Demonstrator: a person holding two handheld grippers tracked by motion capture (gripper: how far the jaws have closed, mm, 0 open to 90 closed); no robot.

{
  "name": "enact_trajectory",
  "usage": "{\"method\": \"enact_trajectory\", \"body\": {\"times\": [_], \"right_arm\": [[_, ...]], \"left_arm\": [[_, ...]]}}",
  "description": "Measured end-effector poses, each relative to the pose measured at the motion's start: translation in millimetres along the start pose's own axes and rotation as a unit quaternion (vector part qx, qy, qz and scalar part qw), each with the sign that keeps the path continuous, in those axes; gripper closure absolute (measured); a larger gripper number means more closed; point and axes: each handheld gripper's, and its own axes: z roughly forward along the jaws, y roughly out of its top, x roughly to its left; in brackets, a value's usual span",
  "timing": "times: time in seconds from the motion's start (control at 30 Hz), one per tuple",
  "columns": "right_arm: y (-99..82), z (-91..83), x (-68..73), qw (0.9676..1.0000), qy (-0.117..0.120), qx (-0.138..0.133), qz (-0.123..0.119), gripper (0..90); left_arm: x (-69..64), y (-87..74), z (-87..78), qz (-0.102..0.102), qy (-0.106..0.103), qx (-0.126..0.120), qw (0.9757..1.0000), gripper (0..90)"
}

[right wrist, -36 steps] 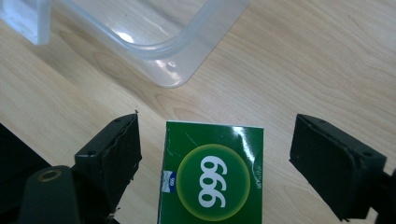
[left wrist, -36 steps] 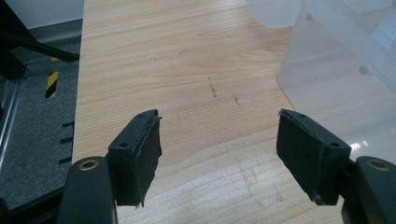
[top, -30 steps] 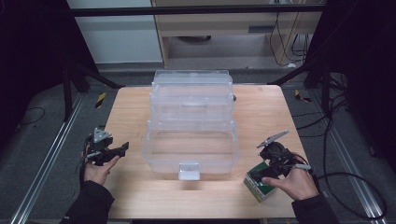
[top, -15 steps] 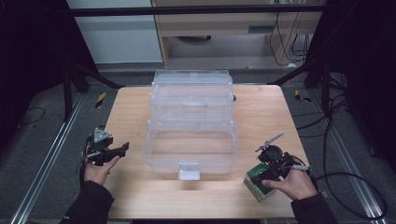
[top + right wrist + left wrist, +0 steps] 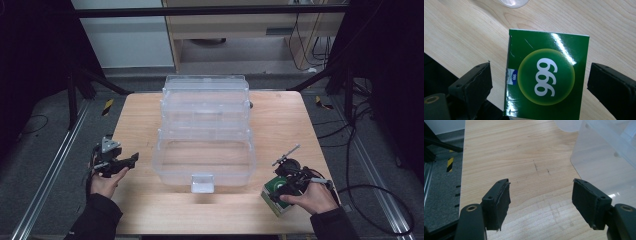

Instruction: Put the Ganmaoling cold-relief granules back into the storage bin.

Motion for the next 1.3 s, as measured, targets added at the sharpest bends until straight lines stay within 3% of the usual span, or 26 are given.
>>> {"method": "enact_trajectory", "body": {"times": [0.43,1.03,1.3], "right_arm": [[-2.2,9.7,-6.1,0.9999,-0.004,0.014,0.004,7.8],[-0.9,19.5,-9.1,0.9994,0.009,0.032,0.005,13.4],[0.3,19.0,-8.8,0.999,0.013,0.038,0.018,15.6]], "left_arm": [[-1.2,0.1,0.6,0.003,-0.003,0.004,1.0,29.8],[-1.3,-0.2,1.2,0.003,-0.004,0.006,1.0,30.0],[-1.6,-0.1,1.4,0.004,-0.005,0.006,1.0,30.2]]}}
